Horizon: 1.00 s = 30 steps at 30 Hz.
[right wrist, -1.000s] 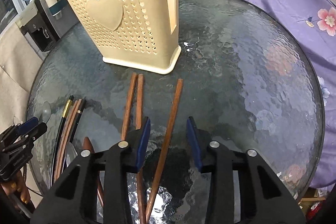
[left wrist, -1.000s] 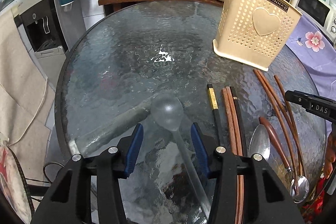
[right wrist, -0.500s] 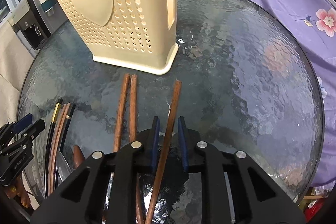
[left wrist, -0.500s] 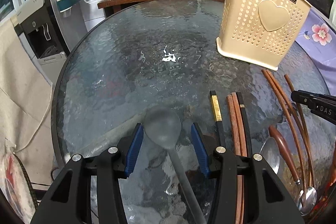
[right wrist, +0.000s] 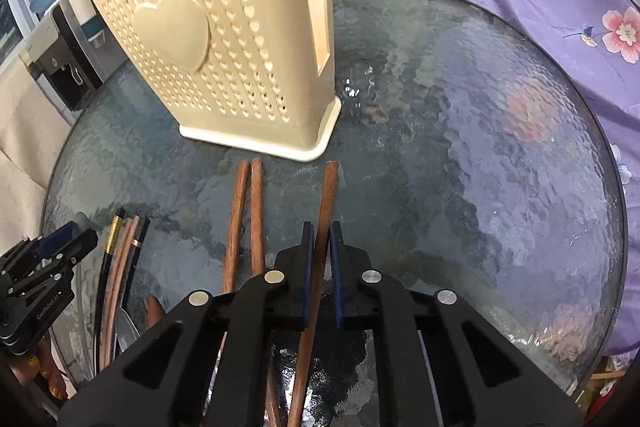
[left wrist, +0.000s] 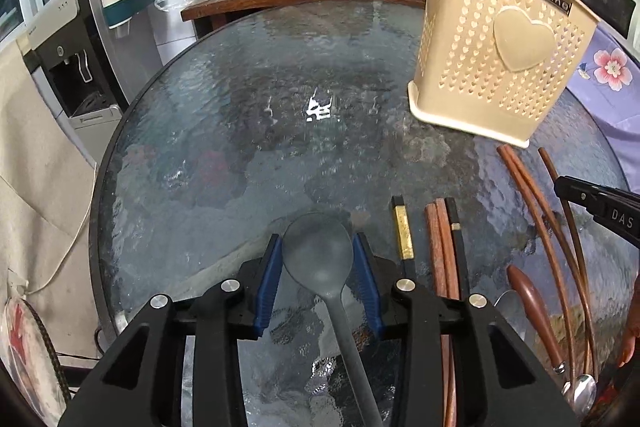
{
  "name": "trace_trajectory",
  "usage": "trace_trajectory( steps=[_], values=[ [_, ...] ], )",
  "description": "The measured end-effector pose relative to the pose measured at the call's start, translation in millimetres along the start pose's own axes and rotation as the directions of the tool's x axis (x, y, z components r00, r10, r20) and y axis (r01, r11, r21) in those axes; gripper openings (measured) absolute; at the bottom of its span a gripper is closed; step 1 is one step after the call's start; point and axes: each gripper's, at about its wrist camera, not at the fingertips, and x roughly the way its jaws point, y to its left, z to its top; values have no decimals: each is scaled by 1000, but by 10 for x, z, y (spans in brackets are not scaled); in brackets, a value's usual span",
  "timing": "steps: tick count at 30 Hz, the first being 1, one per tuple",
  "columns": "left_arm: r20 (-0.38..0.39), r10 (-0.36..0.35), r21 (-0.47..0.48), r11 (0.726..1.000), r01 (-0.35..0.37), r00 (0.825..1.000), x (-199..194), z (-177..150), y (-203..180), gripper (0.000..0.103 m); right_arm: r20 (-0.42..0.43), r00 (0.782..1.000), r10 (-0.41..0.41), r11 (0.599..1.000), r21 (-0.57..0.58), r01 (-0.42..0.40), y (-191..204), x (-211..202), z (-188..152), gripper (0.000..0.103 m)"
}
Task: Organize utensils
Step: 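Grasp a wooden chopstick with the right tool while the left tool grasps the clear plastic spoon, then lift the chopstick with the right tool while the left tool lifts the spoon toward the holder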
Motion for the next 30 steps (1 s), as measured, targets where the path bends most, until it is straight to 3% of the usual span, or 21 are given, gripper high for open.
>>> trace_trajectory(
  steps=[8, 14, 23, 25, 26, 29, 30],
  values=[
    [93, -48, -29, 998, 51, 995, -247, 127, 23, 35, 155, 987, 50, 998, 26, -55, -130, -345, 109, 8],
    [170, -96, -21, 995, 101, 981, -479, 203, -1, 35, 290, 956, 52, 999, -21, -48, -107, -737, 177, 8],
    [245, -137, 2, 990, 140, 960, -751, 302, 6, 35, 408, 908, 96, 991, -121, -50, -25, -1340, 122, 7],
    [254, -136, 7, 990, 139, 958, -785, 311, 10, 35, 388, 916, 96, 988, -145, -42, 24, -1350, 118, 6],
    [255, -136, 6, 990, 139, 957, -791, 319, 10, 35, 347, 931, 114, 985, -159, -61, 28, -1300, 144, 6],
    [260, -139, 5, 990, 142, 956, -802, 322, -2, 35, 316, 943, 107, 991, -110, -76, -32, -1206, 123, 7],
    [263, -138, 6, 990, 141, 955, -809, 321, -12, 35, 277, 956, 93, 992, -107, -65, -30, -1114, 141, 12]
  ],
)
